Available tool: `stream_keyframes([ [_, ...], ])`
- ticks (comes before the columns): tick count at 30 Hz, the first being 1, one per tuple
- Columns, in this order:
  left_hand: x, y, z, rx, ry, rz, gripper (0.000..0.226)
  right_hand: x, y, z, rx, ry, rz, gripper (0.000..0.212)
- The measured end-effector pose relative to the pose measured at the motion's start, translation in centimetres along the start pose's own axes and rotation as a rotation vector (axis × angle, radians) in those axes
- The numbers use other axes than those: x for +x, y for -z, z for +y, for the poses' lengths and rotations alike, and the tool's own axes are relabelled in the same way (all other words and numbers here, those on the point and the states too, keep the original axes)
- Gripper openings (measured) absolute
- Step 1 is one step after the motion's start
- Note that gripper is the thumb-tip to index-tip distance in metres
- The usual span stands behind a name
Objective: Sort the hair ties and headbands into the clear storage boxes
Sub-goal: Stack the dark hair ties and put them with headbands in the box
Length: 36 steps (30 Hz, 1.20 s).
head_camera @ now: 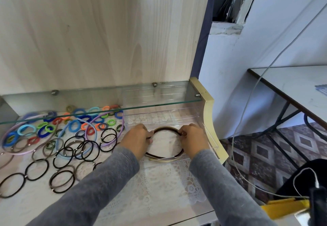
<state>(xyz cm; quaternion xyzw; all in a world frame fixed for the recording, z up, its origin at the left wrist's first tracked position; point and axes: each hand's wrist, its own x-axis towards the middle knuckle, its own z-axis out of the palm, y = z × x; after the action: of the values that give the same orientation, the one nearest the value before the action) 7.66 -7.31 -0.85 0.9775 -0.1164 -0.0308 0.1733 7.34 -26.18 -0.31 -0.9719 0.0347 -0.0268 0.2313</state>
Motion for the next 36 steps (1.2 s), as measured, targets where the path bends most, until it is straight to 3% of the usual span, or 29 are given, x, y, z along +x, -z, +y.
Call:
stream_keyframes([
  [4,0.0,0.3,0.0,0.037,-0.063,-0.05,0.04,0.3,0.5,0.2,0.027,-0.015,-0.051,0.027],
  [11,-0.1,1.8,-0.8,-0.012,-0.067,-0.269,0.081,0.1,0.9,0.3,0.008,0.049,-0.079,0.023],
  [17,-0.6,1.1,-1.1,-0.009,-0.1,-0.276,0.092,0.2,0.8,0.4,0.009,0.076,-0.07,0.025],
  [27,-0.1,0.9,-1.5,0.021,-0.077,-0.315,0.086,0.5,1.1,0.2,-0.025,0.032,-0.147,0.031],
  [31,-0.1,0.8,-1.4,-0.036,-0.066,-0.315,0.074,-0.5,0.4,-1.1,-0.011,0.14,-0.08,0.031],
  [36,-0.3,0.0,-0.9,-0.008,-0.071,-0.191,0.058,-1.2,-0.8,-1.9,-0.096,0.223,-0.155,0.031],
])
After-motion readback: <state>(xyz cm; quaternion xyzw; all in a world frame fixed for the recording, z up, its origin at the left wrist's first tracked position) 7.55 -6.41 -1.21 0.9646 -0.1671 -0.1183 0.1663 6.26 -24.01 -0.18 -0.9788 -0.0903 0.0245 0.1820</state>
